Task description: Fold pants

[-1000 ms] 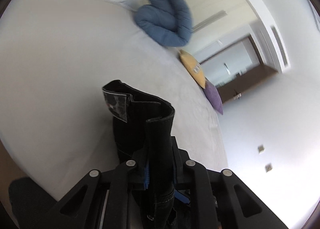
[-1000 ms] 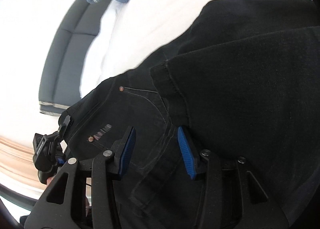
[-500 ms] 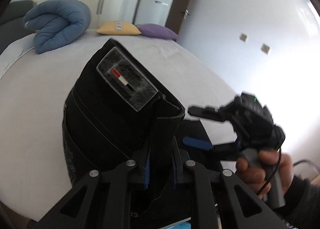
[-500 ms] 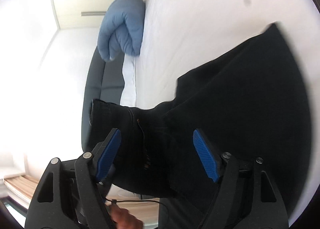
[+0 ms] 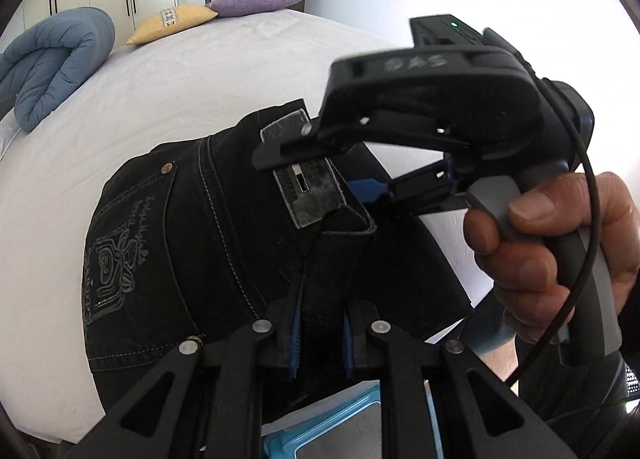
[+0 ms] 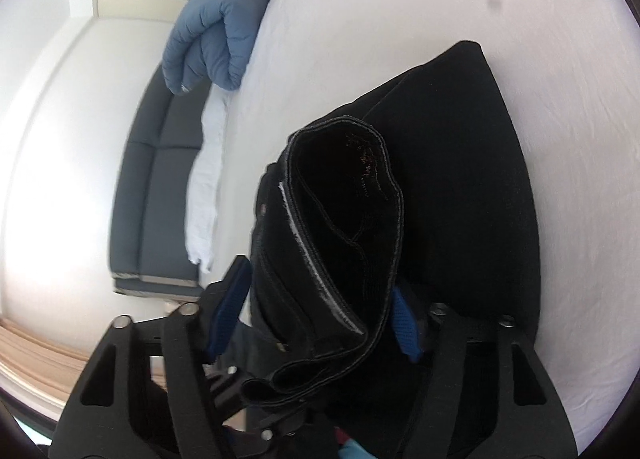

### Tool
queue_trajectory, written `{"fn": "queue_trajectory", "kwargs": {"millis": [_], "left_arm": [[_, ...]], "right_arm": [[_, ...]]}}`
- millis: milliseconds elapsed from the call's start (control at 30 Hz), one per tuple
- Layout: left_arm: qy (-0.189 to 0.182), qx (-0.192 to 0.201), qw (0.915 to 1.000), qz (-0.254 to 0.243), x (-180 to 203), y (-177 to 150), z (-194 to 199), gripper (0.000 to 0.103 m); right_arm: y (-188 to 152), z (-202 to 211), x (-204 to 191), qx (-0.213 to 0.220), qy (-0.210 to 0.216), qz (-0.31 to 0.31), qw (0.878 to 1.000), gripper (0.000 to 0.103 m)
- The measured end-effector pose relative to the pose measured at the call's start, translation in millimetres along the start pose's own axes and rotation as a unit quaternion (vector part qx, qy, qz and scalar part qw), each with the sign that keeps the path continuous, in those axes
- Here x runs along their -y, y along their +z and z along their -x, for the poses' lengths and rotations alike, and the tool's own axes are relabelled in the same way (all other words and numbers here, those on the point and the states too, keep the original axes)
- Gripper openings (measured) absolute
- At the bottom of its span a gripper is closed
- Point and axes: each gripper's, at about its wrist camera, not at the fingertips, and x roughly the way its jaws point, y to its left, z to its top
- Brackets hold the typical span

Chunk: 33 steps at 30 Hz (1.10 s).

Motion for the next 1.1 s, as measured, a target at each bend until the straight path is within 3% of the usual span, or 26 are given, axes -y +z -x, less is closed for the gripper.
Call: {"fn": "queue_trajectory", "kwargs": {"millis": [67, 300, 733, 1100], "left_arm": [[0.000, -0.005, 1.0000, 0.003, 2, 1, -3, 0.016], [0.000, -0.012, 0.9999, 0.004, 5, 9, -3, 0.016], [-0.018, -0.011, 0.9997, -0.011, 17, 28, 2, 0.016], [-0.028, -0.027, 0.9987, -0.034, 36, 37, -9, 0.016]], "right_arm": [[3, 1, 3, -0.006, -0.029, 0.006, 1.000, 0.029], [2, 3, 12, 0.001, -0.045, 0.009, 0.999, 0.018], [-5, 35, -16, 0.039, -0.060, 0.035, 0.997, 0.012], [-11, 72, 11, 0.063, -0.058, 0.016, 0.996, 0.012]]}}
